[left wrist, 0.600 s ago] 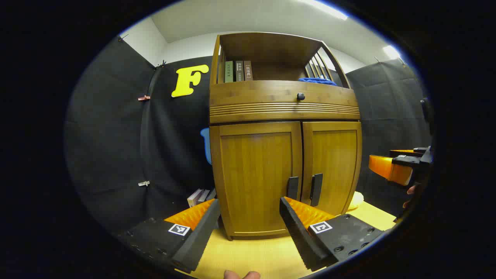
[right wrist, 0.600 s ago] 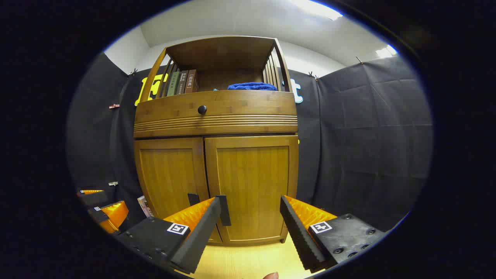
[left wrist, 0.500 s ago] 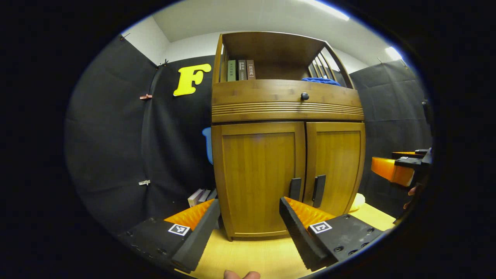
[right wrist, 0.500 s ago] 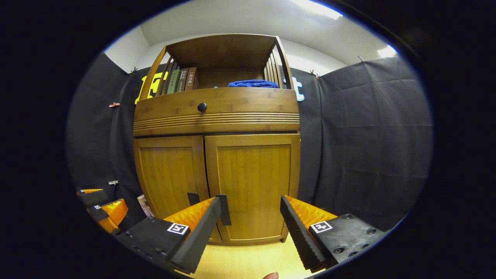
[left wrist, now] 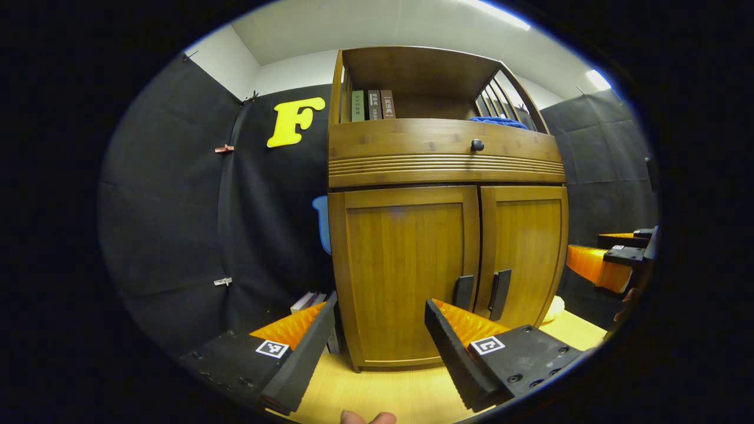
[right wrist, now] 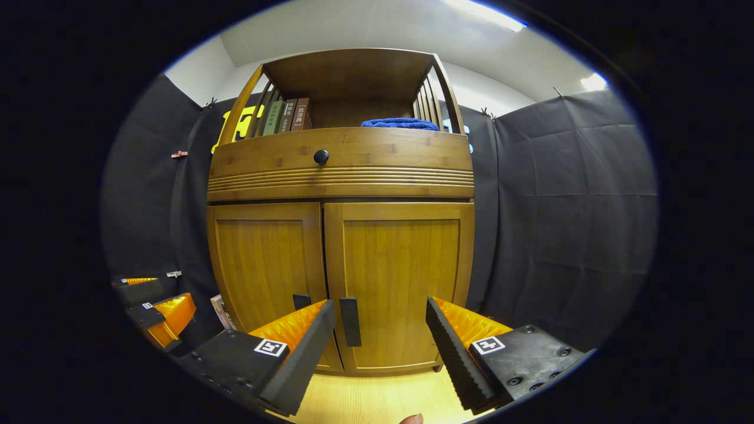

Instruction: Open the right door of the double-door shoe cabinet with the right hand, and open the left door with the left hand.

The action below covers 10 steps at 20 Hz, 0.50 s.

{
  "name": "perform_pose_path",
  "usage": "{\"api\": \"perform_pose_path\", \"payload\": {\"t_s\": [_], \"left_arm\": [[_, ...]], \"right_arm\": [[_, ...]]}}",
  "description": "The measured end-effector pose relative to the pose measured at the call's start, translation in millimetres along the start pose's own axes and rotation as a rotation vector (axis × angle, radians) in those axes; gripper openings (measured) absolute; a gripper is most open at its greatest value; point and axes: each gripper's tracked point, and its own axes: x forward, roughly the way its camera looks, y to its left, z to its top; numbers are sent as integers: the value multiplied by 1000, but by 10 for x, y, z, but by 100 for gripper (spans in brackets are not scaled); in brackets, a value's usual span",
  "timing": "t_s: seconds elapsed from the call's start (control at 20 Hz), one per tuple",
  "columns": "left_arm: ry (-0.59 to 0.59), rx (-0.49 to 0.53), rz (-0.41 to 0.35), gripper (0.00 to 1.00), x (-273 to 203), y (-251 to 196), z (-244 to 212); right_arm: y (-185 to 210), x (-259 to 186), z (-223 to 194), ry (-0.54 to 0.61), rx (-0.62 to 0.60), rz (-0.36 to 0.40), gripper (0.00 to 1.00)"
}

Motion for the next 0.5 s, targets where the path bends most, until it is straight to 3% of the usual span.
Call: {"api": "perform_pose_path", "payload": {"t_s": [0.05,0.15,0.5], "left_arm": [[-7,-5,-2,99,20,5,13],[-2,-11,0,96,42,38,-20],[8,-15,-1,99,62,165,-82]], "right_arm": [[19,5,10,-2,1,4,98],[29,22,13,-4,2,-1,98],[174,125,-103,7,6,21,98]]}}
